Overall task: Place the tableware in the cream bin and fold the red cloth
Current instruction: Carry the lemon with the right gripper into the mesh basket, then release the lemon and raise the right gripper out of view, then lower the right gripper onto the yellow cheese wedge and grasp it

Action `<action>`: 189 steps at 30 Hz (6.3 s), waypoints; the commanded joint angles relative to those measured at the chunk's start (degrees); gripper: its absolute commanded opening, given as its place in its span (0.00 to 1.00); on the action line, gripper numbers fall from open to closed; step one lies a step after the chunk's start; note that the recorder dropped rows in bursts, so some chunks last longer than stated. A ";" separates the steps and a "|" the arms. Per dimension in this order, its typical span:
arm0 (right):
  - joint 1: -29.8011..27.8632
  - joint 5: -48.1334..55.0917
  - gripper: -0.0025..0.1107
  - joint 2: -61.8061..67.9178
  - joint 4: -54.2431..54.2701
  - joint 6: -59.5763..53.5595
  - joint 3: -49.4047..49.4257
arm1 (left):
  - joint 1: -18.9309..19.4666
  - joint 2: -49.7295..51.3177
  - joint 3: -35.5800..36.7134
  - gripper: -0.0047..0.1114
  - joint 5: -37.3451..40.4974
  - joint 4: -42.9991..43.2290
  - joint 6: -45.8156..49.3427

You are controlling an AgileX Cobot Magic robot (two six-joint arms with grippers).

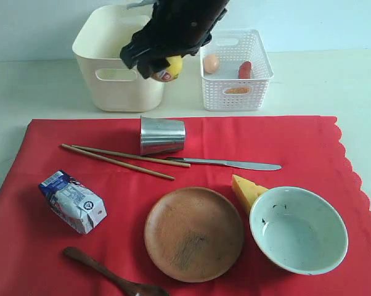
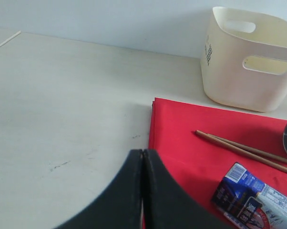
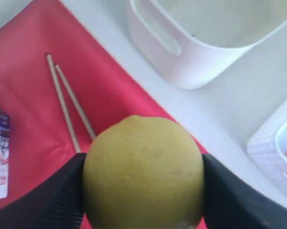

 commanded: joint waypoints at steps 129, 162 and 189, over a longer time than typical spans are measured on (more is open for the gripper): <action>-22.03 6.37 0.64 -41.36 30.61 -22.74 41.77 | 0.11 -0.33 0.14 0.04 -0.39 0.20 -0.05; -8.40 7.90 0.64 -6.01 3.34 -6.93 27.05 | 0.11 -0.33 0.14 0.04 -0.39 0.20 -0.05; -8.40 6.83 0.30 6.39 0.58 -4.14 24.94 | 0.11 -0.33 0.14 0.04 -0.39 0.20 -0.05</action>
